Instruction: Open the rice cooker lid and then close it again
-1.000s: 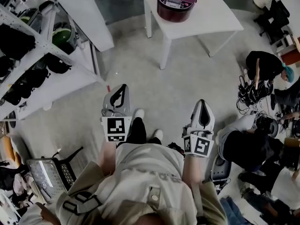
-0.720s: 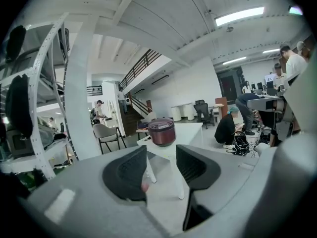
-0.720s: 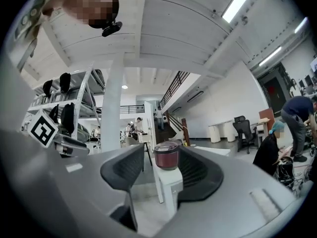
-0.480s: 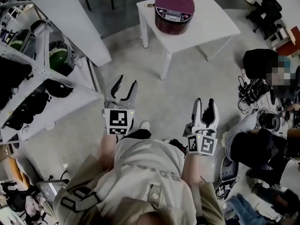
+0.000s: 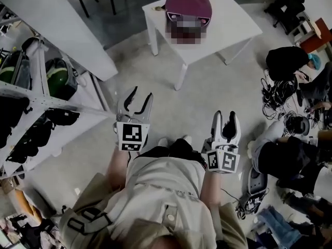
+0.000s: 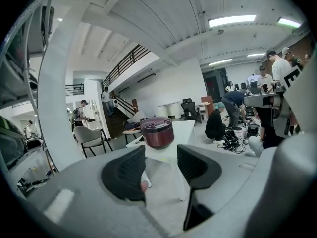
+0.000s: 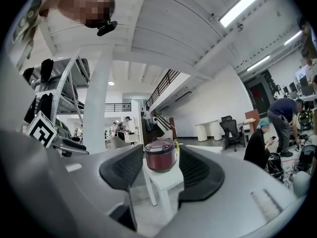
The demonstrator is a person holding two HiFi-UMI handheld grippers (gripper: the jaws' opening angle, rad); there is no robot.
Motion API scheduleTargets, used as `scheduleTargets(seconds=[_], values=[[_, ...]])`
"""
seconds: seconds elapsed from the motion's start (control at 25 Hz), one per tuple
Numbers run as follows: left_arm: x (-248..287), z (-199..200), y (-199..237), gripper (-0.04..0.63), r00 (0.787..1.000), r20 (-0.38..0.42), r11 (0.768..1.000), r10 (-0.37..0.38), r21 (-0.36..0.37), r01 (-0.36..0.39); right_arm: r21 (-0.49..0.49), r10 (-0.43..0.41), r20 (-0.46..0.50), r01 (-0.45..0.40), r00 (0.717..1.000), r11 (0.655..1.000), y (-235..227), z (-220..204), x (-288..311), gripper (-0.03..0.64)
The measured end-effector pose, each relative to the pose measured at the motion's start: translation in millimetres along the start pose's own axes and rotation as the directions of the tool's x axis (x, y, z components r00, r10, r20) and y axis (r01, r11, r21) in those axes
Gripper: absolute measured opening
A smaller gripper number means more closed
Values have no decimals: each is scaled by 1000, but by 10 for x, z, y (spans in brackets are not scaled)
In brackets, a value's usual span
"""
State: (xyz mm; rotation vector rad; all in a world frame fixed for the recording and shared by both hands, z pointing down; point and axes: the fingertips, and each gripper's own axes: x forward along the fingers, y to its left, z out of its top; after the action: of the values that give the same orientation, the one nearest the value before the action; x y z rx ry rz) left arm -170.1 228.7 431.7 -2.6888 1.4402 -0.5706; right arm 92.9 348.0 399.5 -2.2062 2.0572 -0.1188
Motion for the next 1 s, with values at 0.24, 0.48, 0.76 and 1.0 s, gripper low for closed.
scheduleTargets(seconds=[0.24, 0.48, 0.76, 1.0], values=[[266, -177, 102, 210, 999, -47, 1000, -3, -22, 2, -3, 14, -37, -14, 999, 1000, -50, -148, 346, 206], [670, -134, 237, 210, 998, -57, 999, 34, -32, -36, -2, 59, -42, -59, 997, 998, -167, -178, 876, 210], [1281, 209, 354, 210, 996, -41, 996, 82, -37, -84, -3, 122, -34, -122, 992, 992, -404, -49, 1619, 215], [1801, 461, 408, 210, 993, -34, 993, 117, -31, -118, 3, 184, -21, -184, 983, 983, -629, 23, 2232, 219]])
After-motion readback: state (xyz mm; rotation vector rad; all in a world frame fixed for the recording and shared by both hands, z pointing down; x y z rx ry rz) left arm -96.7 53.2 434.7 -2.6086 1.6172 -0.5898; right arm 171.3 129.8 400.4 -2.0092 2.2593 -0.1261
